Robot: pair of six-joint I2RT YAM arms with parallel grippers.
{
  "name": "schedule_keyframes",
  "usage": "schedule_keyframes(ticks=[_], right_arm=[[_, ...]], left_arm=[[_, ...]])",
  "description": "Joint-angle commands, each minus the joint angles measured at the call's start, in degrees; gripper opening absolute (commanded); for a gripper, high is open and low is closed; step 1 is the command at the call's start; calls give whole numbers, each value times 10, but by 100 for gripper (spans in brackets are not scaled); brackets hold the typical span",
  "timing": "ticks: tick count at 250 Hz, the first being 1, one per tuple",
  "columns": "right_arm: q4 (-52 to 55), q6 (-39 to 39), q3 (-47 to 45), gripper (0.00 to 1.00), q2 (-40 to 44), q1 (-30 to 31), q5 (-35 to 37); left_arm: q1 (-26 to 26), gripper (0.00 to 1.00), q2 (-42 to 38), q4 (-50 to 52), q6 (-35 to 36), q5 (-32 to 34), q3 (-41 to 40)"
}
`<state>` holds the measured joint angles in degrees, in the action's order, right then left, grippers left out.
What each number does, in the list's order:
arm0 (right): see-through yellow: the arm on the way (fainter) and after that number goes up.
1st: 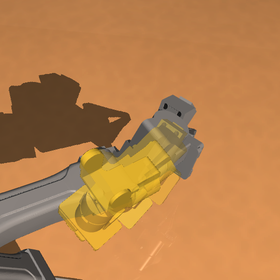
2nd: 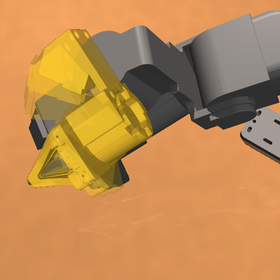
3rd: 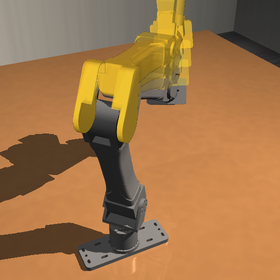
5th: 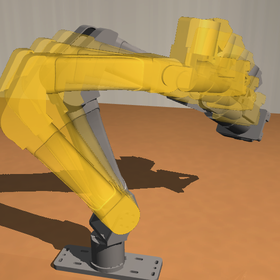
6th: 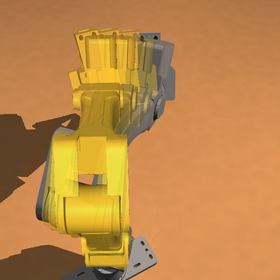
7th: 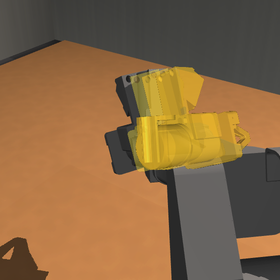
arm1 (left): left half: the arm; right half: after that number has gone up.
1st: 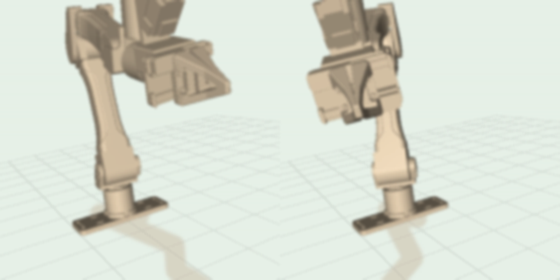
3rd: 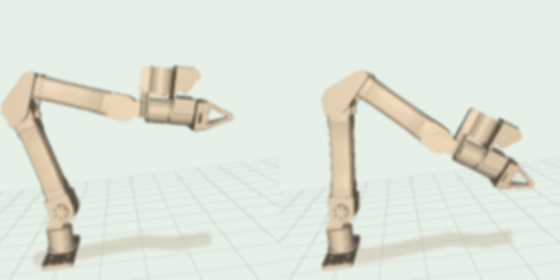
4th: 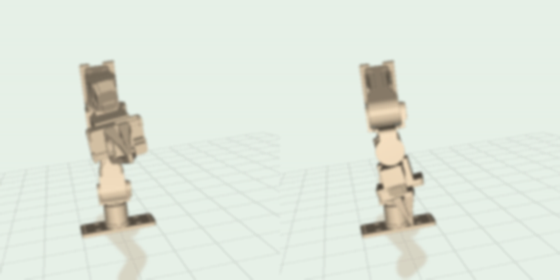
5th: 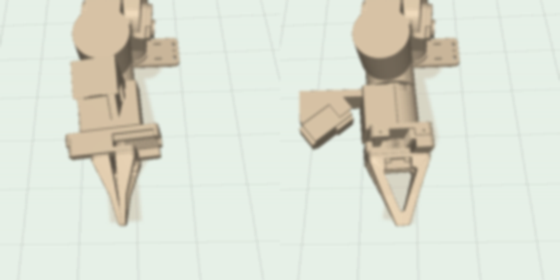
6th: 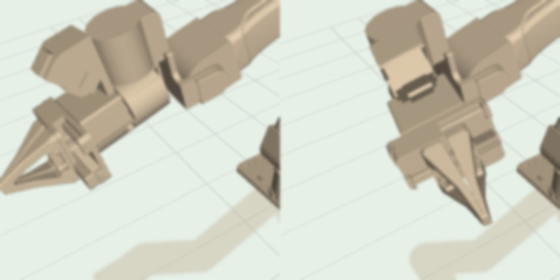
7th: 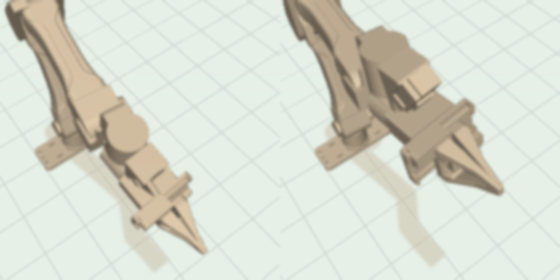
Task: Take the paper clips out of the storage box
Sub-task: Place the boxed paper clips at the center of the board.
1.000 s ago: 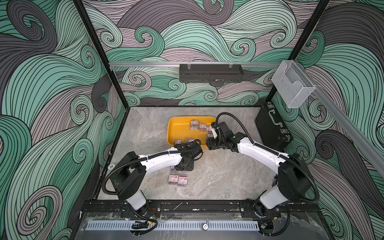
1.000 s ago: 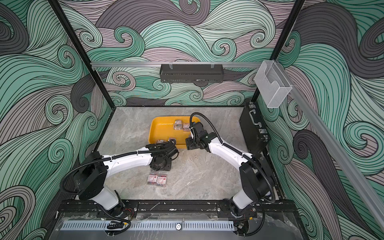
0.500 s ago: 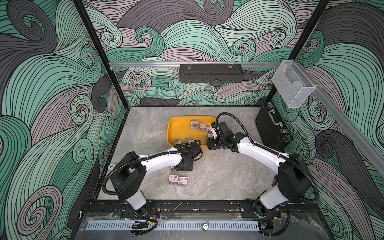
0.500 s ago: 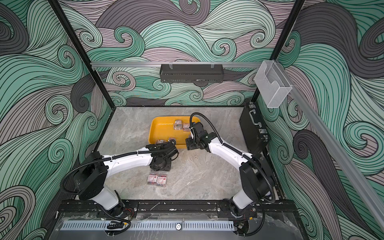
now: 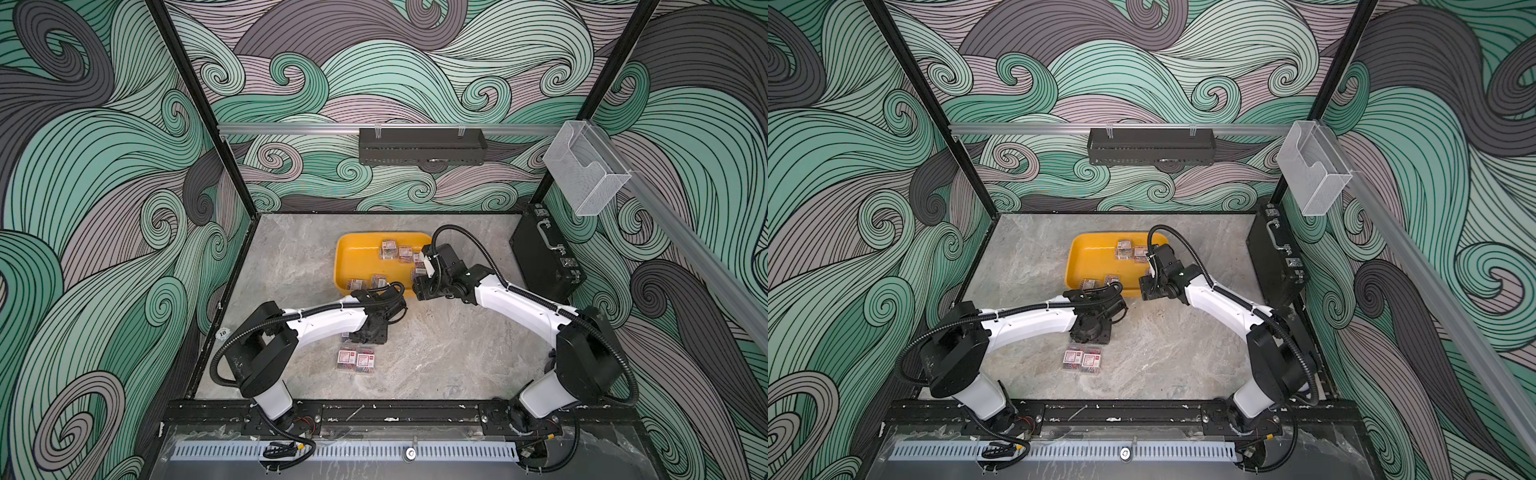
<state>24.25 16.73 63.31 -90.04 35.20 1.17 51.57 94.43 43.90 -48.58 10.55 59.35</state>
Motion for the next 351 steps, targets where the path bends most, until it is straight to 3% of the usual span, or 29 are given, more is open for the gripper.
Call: schedule_keyframes(ticks=[1, 351], right_arm=[[10, -3, 12, 71, 4, -2, 8], [11, -3, 10, 71, 6, -2, 8]], left_arm=[[8, 49, 6, 22, -8, 19, 11], [16, 61, 6, 41, -9, 36, 27]])
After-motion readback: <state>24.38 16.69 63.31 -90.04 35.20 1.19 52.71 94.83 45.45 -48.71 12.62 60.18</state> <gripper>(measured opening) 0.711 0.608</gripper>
